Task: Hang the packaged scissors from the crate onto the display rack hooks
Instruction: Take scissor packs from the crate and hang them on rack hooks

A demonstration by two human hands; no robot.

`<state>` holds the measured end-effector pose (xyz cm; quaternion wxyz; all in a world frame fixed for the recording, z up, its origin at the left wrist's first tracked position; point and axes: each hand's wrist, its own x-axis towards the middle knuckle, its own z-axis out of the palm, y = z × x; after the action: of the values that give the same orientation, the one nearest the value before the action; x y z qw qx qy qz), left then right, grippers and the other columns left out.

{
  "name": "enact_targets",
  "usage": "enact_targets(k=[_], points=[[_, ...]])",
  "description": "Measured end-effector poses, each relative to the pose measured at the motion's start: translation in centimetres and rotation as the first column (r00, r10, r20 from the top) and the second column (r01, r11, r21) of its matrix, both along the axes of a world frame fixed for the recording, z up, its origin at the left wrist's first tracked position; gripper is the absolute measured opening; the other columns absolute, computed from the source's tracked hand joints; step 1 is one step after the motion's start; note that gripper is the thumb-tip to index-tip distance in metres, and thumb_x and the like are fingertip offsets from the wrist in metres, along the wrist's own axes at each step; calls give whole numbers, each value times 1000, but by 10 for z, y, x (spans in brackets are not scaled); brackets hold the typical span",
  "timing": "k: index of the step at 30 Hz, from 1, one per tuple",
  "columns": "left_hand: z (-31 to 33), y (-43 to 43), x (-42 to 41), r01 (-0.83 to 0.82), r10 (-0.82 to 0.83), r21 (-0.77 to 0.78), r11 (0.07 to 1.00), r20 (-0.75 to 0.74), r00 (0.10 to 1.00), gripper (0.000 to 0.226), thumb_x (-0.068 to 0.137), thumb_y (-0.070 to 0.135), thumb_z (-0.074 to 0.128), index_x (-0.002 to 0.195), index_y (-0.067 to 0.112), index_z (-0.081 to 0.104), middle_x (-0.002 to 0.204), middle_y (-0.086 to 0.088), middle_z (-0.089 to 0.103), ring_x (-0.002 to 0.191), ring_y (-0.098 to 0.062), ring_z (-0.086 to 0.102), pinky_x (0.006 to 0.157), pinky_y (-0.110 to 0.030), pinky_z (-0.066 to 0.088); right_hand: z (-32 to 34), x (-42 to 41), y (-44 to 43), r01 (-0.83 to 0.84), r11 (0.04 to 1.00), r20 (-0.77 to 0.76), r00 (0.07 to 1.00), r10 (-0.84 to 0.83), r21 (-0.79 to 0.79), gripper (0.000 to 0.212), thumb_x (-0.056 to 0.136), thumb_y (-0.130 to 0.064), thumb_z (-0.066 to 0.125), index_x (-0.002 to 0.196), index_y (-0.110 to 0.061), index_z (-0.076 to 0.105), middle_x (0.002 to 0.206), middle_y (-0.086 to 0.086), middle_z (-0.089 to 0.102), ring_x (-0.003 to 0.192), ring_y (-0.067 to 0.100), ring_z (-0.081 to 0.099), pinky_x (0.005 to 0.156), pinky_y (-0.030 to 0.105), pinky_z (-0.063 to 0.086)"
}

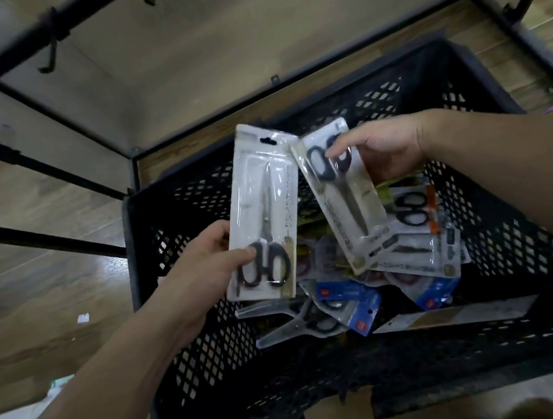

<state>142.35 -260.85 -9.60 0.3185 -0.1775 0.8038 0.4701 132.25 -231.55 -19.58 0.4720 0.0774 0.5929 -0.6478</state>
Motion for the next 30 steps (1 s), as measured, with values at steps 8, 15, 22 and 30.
enact_targets(k=[8, 15, 22, 30], points=[[-4, -4, 3, 0, 13, -149, 989, 86, 996, 37, 90, -4, 60, 114, 24, 69, 98, -1, 80, 96, -27, 75, 90, -52, 61, -9, 8, -8, -214, 926, -87, 964, 252, 310, 29, 89, -6, 73, 116, -16, 67, 110, 14, 76, 91, 27, 76, 67, 34, 61], [-4, -6, -3, -102, 105, -68, 992, 39, 994, 38, 95, -5, 57, 121, 21, 66, 104, -6, 79, 93, -28, 77, 75, -44, 63, -11, 8, -15, -225, 928, -104, 958, 266, 296, 26, 103, -26, 56, 126, -23, 65, 117, 14, 74, 102, 27, 74, 78, 36, 58], [-4, -6, -5, -147, 147, -23, 989, -8, 989, 35, 97, -4, 56, 120, 18, 68, 105, -6, 79, 95, -29, 77, 84, -50, 61, -20, 11, -5, -233, 952, -23, 970, 242, 197, 63, 86, 14, 60, 132, -29, 60, 117, 9, 71, 97, 27, 72, 76, 39, 59], [0, -6, -8, -191, 193, 26, 981, -86, 977, 33, 97, -8, 54, 119, 13, 66, 105, -10, 79, 94, -31, 77, 84, -50, 60, -39, 11, 0, -161, 979, 95, 984, 150, 124, 18, 92, -22, 68, 109, -18, 71, 121, 15, 67, 108, 27, 60, 95, 41, 47]])
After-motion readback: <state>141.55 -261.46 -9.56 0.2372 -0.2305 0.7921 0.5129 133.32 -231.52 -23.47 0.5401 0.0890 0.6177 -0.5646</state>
